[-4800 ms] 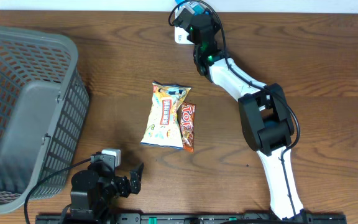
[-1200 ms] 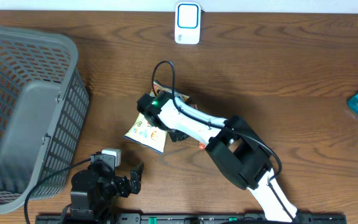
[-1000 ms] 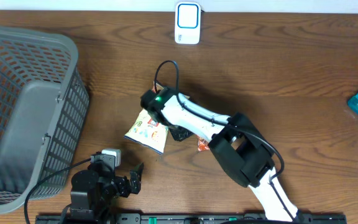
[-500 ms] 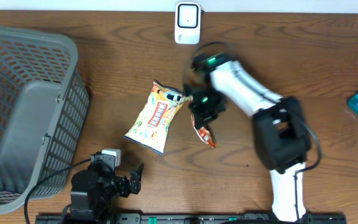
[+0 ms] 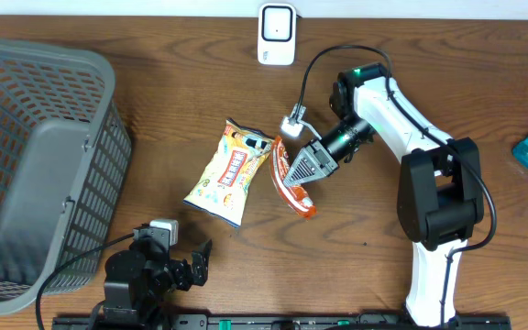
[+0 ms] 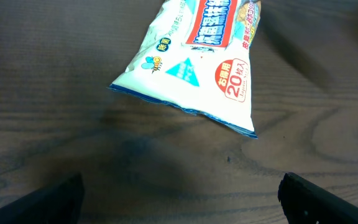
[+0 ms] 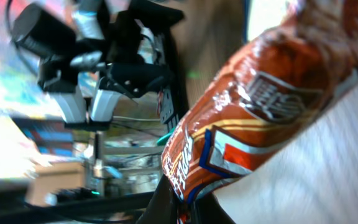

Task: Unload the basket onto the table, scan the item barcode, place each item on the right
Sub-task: 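Grasp the red candy bar with the right gripper and lift it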

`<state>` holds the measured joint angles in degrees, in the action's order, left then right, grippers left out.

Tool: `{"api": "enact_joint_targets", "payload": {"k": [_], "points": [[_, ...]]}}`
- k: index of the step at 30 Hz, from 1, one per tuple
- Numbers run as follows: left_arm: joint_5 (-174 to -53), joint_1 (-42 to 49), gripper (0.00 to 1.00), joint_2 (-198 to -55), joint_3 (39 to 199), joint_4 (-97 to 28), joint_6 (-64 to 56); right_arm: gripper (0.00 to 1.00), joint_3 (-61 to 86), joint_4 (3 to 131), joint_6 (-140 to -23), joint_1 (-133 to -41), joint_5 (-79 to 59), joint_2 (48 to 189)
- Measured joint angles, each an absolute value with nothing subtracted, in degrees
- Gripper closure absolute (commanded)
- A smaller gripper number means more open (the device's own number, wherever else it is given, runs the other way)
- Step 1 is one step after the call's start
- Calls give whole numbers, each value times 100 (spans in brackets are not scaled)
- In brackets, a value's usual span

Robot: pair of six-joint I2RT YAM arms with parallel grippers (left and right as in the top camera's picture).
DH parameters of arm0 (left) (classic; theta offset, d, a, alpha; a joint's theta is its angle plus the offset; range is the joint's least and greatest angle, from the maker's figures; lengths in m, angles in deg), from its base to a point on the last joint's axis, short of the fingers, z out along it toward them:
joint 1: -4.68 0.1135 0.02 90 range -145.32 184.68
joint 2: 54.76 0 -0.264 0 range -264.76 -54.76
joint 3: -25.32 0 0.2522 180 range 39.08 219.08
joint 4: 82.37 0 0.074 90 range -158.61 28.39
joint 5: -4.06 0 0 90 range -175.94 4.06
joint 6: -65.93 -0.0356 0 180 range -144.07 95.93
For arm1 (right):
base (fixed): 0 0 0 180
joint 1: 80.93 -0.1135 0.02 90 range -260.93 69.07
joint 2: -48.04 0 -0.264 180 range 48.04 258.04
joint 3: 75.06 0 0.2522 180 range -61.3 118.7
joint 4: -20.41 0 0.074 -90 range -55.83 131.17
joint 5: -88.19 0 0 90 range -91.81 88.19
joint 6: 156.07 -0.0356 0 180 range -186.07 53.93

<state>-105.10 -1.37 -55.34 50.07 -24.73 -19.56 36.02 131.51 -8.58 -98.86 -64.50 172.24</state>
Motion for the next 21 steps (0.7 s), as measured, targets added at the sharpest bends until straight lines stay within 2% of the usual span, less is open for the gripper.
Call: {"api": "enact_joint_targets", "payload": {"k": [10,21], "points": [[-10510,-137,0,-5534,5007,-2473,-1956,99,3598,13167,1684,-9891,-7141,17224],[-10510,-137,0,-5534,5007,-2473,-1956,99,3598,13169,2617,-9888,-7298,17224]]}}
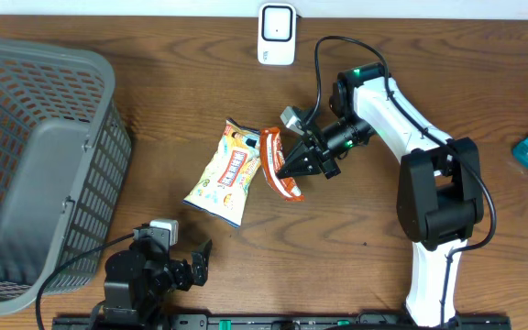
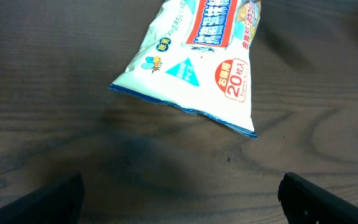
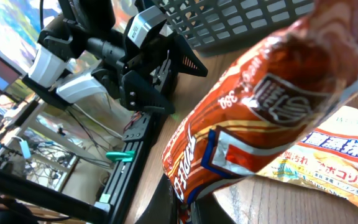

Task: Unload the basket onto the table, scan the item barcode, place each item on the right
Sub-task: 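Grasp the red candy bar with the right gripper and lift it, then hold the red candy bar up to the white scanner, right gripper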

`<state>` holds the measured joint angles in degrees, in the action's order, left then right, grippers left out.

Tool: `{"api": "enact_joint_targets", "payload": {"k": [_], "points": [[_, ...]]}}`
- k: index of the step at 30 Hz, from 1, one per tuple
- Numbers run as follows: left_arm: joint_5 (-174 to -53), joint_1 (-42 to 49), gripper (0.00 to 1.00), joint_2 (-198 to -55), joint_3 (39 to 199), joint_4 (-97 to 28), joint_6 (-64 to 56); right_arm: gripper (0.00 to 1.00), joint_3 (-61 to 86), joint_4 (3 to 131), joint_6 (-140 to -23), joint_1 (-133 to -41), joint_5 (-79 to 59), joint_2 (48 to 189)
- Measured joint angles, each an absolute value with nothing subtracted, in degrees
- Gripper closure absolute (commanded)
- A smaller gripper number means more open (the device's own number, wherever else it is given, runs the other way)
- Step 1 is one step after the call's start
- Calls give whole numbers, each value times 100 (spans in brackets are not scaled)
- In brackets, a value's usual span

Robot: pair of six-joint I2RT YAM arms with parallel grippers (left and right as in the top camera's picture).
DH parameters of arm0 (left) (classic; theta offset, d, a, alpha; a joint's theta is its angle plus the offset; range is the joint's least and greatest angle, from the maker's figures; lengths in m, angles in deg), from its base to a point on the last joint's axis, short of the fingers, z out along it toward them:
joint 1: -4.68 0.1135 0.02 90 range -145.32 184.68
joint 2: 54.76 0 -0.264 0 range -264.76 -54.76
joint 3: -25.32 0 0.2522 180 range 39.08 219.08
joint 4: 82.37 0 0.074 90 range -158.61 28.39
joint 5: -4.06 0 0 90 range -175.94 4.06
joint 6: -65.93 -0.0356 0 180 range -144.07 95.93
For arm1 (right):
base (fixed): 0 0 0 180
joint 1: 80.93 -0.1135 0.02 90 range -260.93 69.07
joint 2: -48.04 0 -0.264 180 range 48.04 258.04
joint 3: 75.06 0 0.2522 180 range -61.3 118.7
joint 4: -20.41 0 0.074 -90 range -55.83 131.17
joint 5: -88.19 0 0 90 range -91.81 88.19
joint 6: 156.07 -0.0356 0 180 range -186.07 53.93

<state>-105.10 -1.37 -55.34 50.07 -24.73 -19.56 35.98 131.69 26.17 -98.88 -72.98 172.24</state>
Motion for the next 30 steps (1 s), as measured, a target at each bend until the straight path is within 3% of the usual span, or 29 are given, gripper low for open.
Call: {"api": "enact_joint_targets", "payload": {"k": [6,9,14,21,30], "points": [[-10510,-137,0,-5534,5007,-2473,-1956,99,3589,12764,2545,-9888,-6888,17224],[-10510,-137,0,-5534,5007,-2473,-1956,99,3587,12032,1889,-9888,-6571,17224],[-10510,-137,0,-5534,5007,-2473,-1956,99,3652,10214,-338,-9891,-5668,17224],[-10510,-137,0,-5534,5007,-2473,-1956,99,4083,8273,-3997,-9937,-3137,17224],[-10510,-137,0,-5534,5007,-2473,-1956,99,4219,6996,-5109,-10253,-1587,17227]]}}
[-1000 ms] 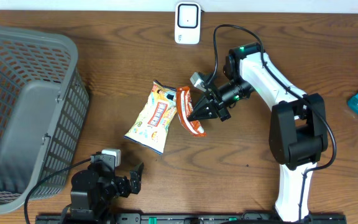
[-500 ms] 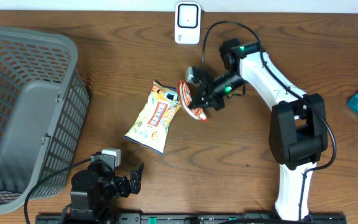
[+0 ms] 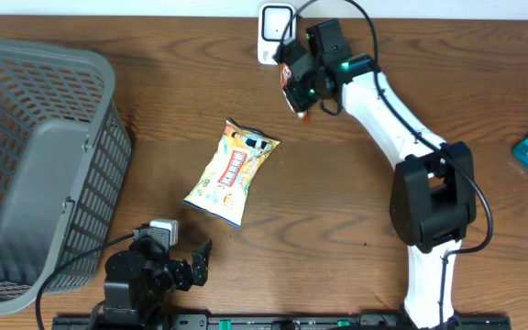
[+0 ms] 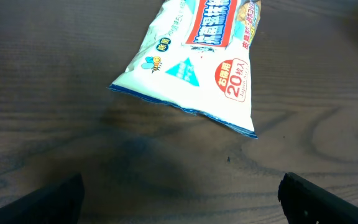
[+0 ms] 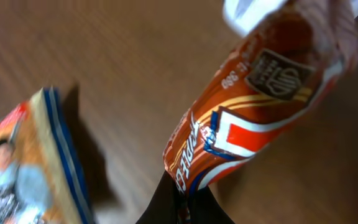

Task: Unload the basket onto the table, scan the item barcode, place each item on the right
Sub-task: 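Hold the red candy bar up to the white scanner, right gripper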

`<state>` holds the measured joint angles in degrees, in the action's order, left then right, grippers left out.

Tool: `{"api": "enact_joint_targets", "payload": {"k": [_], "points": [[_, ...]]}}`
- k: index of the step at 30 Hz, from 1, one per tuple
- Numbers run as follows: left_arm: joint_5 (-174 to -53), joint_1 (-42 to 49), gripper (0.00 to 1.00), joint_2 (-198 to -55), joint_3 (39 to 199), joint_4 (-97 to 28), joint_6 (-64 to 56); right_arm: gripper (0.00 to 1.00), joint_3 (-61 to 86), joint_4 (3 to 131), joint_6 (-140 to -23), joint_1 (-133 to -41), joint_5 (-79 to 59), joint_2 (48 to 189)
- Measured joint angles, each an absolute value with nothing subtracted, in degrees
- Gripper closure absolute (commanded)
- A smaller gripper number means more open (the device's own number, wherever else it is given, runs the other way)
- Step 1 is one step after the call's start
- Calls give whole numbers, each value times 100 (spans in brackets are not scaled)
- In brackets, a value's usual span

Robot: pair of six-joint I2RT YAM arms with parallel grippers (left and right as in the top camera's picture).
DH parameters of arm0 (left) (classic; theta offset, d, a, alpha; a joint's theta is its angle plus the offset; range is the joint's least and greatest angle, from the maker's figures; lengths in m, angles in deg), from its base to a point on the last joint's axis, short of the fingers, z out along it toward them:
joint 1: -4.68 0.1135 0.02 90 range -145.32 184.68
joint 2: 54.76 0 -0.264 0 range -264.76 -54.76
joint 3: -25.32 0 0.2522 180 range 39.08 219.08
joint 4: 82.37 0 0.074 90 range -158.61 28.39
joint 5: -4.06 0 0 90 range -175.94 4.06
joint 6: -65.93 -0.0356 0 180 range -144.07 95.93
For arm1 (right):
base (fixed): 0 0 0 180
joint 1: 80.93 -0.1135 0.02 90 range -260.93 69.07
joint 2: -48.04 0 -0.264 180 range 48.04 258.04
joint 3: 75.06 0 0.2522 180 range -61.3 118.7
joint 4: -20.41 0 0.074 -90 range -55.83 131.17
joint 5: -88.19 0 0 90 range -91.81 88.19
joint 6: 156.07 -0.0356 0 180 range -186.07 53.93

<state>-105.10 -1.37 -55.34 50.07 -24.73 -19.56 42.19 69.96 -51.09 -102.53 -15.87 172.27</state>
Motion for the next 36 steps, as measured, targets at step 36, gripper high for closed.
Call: {"api": "enact_joint_targets", "payload": {"k": [36], "points": [[-10510,-137,0,-5534,5007,-2473,-1956,99,8870,8045,-4871,-10771,1910,20273]]}}
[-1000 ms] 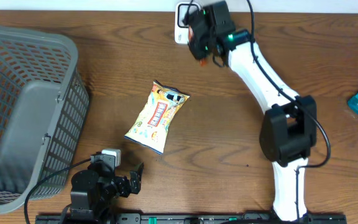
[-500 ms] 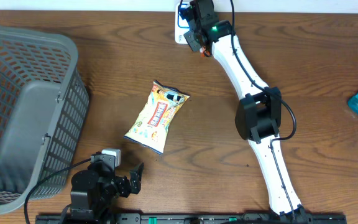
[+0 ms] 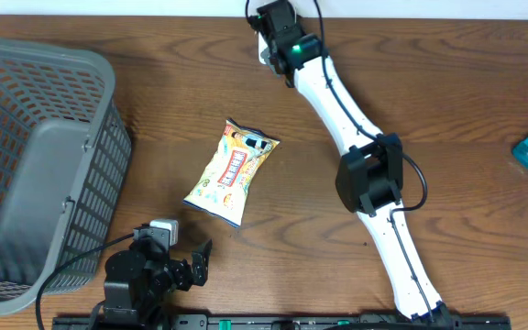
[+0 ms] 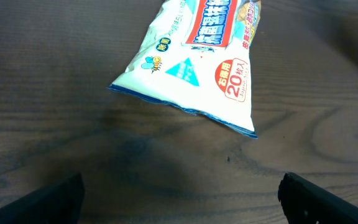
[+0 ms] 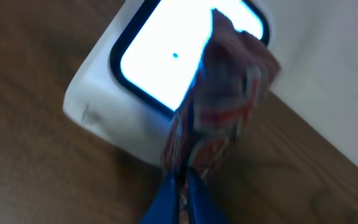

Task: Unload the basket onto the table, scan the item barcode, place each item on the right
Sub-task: 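Hold the red candy bar up to the white scanner, right gripper, then carry the red candy bar to the right edge and release it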

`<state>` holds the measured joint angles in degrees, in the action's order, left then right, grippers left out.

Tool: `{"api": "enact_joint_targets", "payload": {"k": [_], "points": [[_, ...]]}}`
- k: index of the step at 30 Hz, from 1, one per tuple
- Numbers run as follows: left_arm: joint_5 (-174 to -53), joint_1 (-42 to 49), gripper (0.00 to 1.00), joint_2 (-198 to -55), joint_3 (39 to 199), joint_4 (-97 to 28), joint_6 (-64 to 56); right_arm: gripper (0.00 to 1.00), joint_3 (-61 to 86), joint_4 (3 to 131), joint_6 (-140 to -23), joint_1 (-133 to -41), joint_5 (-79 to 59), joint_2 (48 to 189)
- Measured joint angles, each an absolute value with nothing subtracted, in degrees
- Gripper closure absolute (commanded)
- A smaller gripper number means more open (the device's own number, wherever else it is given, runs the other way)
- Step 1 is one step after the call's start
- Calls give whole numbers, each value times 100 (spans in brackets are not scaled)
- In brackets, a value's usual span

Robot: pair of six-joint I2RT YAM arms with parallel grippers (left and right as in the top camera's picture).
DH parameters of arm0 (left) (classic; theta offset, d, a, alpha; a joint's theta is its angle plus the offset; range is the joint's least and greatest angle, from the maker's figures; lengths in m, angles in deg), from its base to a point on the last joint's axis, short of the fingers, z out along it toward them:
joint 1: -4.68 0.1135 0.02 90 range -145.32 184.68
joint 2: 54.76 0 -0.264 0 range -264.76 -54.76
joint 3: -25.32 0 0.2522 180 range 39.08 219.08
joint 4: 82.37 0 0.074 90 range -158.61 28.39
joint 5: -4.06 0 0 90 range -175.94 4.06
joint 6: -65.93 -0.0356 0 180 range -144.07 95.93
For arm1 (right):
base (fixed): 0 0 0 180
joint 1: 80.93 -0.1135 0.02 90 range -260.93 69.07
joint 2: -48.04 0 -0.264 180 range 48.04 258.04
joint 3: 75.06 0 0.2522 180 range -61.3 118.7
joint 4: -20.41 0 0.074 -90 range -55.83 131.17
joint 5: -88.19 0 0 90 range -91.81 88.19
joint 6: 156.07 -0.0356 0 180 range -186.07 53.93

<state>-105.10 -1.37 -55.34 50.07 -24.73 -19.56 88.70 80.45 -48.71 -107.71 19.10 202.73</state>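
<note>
My right gripper (image 5: 180,194) is shut on an orange snack packet (image 5: 225,102) and holds it upright right in front of the lit window of the white barcode scanner (image 5: 101,106). The packet is blurred and covers part of the window. In the overhead view the right arm reaches to the table's far edge, its gripper (image 3: 271,26) over the scanner, which is mostly hidden there. My left gripper (image 4: 179,198) rests open at the near left, nothing between its fingers.
A white wipes packet (image 3: 232,171) lies flat mid-table, just ahead of the left gripper (image 3: 200,257). A grey plastic basket (image 3: 108,87) fills the left side. A blue bottle lies at the right edge.
My right gripper has moved with the orange packet from just right of the scanner to directly over its lit window. The left arm and the wipes packet have not moved.
My right gripper held the orange packet just above the table beside the wipes packet. Then it had tilted it up over the wipes packet's edge. Later it held it near the scanner at the far edge, and now against the scanner's window.
</note>
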Motion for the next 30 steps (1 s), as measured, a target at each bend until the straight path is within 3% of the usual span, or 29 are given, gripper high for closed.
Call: {"api": "enact_joint_targets", "payload": {"k": [4,6,8,13,14,21,28,30], "points": [[-10510,-137,0,-5534,5007,-2473,-1956,99,8876,8708,-4991,-10745,2102,20245],[-10510,-137,0,-5534,5007,-2473,-1956,91,8876,9171,-5229,-10638,2021,20153],[-10510,-137,0,-5534,5007,-2473,-1956,64,8876,9449,-5437,-10468,1700,19991],[-10510,-137,0,-5534,5007,-2473,-1956,20,8887,9980,-5747,-9880,771,19511],[-10510,-137,0,-5534,5007,-2473,-1956,1,8887,10065,-5721,-9801,666,19478],[-10510,-137,0,-5534,5007,-2473,-1956,1,8371,10415,-4727,-9836,-704,19500],[-10510,-137,0,-5534,5007,-2473,-1956,1,7683,9801,-3850,-9884,-1307,19502],[-10510,-137,0,-5534,5007,-2473,-1956,9,7434,9680,-3756,-9880,-1358,19502]]}}
